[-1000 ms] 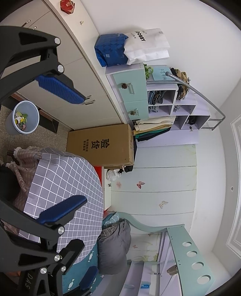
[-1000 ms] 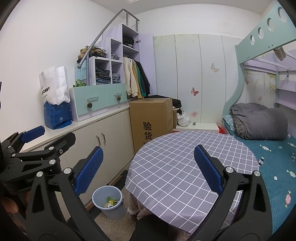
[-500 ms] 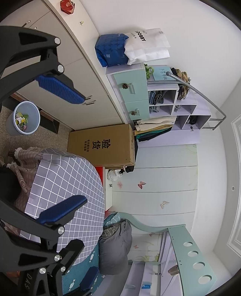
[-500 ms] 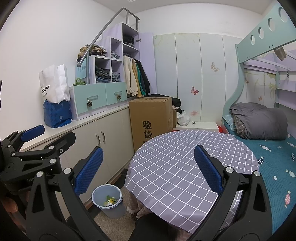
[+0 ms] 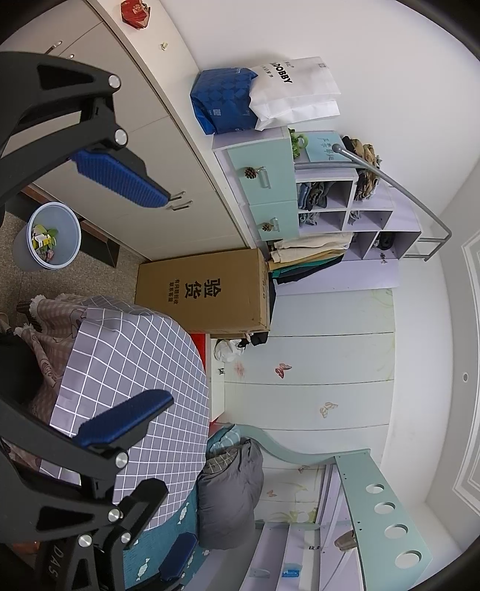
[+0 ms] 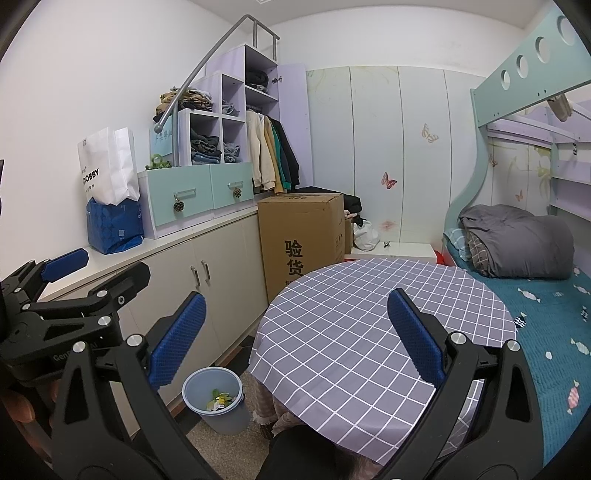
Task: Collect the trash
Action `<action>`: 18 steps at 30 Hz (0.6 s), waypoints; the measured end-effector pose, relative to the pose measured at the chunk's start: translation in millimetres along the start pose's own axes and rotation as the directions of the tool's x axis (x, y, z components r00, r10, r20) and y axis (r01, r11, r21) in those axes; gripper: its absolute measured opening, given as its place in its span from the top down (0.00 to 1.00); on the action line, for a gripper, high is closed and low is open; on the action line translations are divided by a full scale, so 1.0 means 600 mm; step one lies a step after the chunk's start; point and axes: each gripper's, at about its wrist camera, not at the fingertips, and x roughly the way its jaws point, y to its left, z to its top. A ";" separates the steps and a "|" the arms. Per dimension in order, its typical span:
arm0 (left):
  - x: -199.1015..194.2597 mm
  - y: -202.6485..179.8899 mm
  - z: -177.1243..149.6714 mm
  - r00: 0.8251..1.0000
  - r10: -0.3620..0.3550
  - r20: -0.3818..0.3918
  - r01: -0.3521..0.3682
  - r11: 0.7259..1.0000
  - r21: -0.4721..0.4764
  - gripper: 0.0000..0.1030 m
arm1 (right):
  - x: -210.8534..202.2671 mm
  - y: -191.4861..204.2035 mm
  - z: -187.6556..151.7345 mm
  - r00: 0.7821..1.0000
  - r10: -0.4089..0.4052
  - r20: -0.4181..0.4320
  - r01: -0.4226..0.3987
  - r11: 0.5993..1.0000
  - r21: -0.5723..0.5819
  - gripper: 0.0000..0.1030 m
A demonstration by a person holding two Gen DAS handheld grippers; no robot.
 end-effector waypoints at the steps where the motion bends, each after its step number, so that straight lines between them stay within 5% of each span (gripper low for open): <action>1: 0.000 0.000 0.000 1.000 -0.001 0.001 0.001 1.000 -0.001 0.06 | 0.000 0.000 0.000 1.000 0.000 0.000 0.000 1.000 0.000 0.06; 18: 0.000 0.000 0.001 1.000 -0.001 0.000 0.001 1.000 0.000 0.06 | 0.000 -0.004 0.002 1.000 0.002 -0.002 -0.002 1.000 -0.002 0.06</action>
